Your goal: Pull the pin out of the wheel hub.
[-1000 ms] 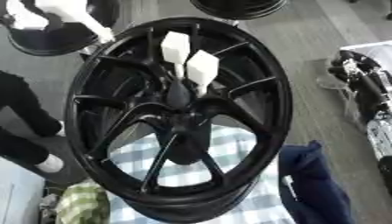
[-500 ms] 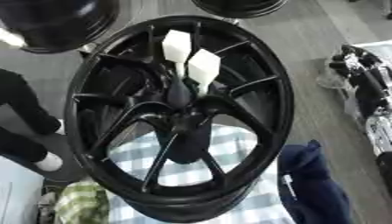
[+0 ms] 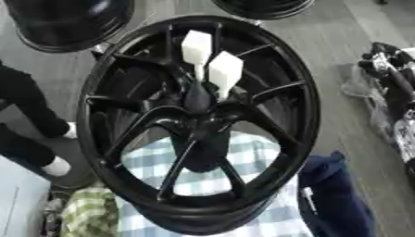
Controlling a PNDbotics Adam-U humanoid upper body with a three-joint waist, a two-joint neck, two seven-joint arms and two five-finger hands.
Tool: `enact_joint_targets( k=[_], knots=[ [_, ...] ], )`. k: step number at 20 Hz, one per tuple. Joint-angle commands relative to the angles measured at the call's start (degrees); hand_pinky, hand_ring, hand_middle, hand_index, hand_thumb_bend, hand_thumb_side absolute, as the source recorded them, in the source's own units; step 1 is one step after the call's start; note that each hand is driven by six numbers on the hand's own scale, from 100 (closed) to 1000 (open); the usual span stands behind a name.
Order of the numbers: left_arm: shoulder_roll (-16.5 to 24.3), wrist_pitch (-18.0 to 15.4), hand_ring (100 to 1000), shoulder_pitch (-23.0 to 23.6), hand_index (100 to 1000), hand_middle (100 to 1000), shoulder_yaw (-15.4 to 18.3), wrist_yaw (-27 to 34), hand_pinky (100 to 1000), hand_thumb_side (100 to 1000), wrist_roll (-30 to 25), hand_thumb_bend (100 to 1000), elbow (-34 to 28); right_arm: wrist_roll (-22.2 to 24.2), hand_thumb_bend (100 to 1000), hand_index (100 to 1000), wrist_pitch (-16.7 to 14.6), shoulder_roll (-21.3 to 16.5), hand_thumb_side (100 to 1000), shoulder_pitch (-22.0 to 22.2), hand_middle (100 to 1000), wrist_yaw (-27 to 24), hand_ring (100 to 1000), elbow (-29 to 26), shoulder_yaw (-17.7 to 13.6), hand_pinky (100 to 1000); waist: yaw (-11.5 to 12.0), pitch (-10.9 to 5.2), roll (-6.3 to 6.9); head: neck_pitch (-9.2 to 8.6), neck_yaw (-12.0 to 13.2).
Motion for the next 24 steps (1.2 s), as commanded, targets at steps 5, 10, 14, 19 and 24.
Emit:
enact_joint_targets(
  k=[5, 10, 14, 19, 24],
  knots=[
    [0.19, -3.51, 839, 0.39, 881, 774, 3.02, -5.94, 893, 650, -2.04, 591, 3.2, -0.26, 117, 806, -0.07, -1.9, 460, -0.42, 660, -0.42, 737, -1.32, -0.6, 902, 0.26, -1.01, -0.2, -0.39, 0.16],
    [-0.39, -5.38, 841, -0.15, 891, 780, 2.92, -6.96, 895, 694, -3.35, 601, 3.73, -0.34, 119, 806, -0.1, -1.92, 459, -0.46, 660, -0.48, 737, -1.33, -0.6, 902, -0.08, -0.98, -0.34, -0.1, 0.31],
    [-0.77, -5.59, 831, -0.8, 881, 773, 3.02, -6.01, 888, 691, -3.54, 511, 3.62, -0.34, 119, 806, -0.08, -1.84, 460, -0.48, 661, -0.52, 737, -1.32, -0.56, 902, -0.21, -0.94, -0.38, 0.1, 0.41],
    [-4.71, -4.21, 700, -2.94, 772, 669, 3.98, 5.4, 795, 715, 8.01, 100, 1.7, -0.4, 117, 806, -0.05, -1.59, 458, -0.49, 661, -0.66, 736, -1.37, -0.52, 902, -0.2, -1.06, -0.58, 0.22, 0.77],
    [-14.47, -6.36, 689, -6.42, 727, 672, 3.3, 18.62, 775, 713, 23.47, 100, -2.41, -0.34, 112, 806, -0.09, -1.03, 452, -1.17, 663, -0.97, 737, -1.66, -0.24, 902, -0.7, -1.17, -1.47, 0.37, 1.46]
  ],
)
